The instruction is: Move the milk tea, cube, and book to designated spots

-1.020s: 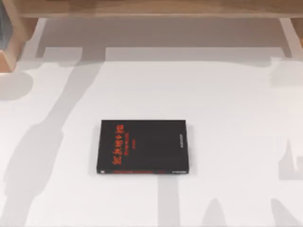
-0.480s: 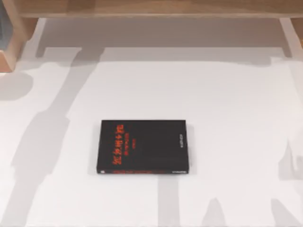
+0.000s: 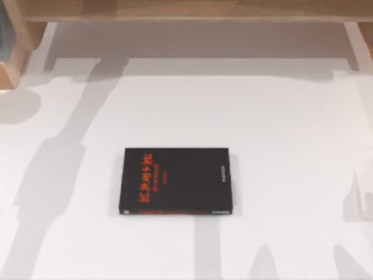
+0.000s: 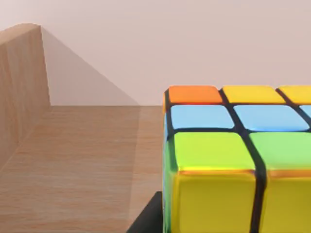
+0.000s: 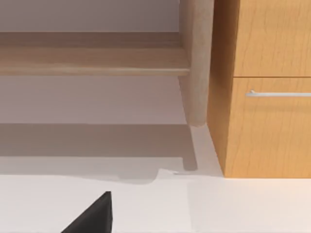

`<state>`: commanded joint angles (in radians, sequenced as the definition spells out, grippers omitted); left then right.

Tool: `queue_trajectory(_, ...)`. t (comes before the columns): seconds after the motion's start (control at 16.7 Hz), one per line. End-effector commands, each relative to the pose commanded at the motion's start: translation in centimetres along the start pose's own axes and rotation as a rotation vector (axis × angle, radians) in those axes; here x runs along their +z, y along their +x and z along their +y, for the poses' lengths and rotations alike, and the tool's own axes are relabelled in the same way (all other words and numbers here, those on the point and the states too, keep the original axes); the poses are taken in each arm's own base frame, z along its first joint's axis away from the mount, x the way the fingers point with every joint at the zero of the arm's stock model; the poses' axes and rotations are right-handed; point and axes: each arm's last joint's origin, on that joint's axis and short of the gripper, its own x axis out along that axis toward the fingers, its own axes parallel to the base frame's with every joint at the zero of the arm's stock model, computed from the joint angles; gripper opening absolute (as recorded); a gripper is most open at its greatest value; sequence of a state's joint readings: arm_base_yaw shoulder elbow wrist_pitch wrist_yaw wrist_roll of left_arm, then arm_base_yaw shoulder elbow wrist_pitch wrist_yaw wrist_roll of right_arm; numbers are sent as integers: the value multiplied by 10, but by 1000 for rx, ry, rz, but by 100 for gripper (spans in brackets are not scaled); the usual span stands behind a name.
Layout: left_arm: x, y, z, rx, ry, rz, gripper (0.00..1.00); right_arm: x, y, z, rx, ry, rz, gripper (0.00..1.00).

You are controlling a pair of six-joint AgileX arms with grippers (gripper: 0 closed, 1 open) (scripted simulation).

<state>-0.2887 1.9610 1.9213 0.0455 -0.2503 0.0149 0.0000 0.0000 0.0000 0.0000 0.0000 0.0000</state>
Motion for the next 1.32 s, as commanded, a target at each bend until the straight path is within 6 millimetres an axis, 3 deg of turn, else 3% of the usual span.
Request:
queue_trajectory(0.42, 0, 0, 0, 0, 0, 0, 98, 0, 0, 0, 0, 0, 0, 100)
queue_trajectory(1.02, 0, -1, -1, -3, 0, -1, 100, 0, 0, 0, 0, 0, 0, 100)
queue_trajectory(1.32, 1, -22, -1, -3, 0, 0, 100, 0, 0, 0, 0, 0, 0, 100)
